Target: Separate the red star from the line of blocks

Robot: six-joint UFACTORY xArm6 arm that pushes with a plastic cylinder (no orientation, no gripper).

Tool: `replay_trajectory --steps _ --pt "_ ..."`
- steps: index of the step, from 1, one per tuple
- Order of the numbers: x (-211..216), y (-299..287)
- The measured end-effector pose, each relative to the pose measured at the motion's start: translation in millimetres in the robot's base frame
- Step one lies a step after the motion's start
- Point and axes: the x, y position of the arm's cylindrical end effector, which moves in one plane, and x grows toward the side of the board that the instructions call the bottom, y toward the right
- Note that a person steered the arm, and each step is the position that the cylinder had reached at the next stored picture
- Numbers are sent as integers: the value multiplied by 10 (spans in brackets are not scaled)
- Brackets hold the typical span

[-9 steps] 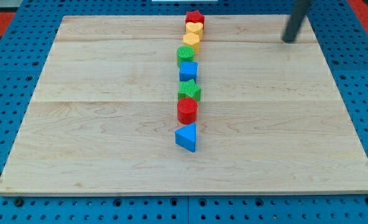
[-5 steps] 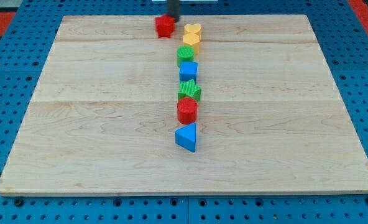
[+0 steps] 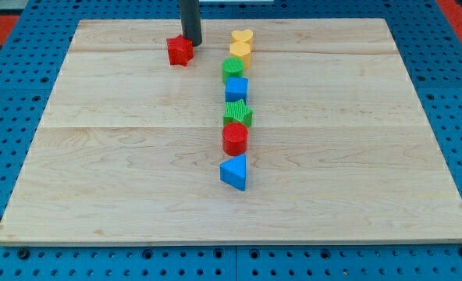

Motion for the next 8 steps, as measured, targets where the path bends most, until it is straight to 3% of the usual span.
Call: replay_trajectory --steps 2,4,6,7,8 --pt "245 147" --pt "93 -1267" --pt "657 -1178" --pt "536 -2034" --pt "238 -2139"
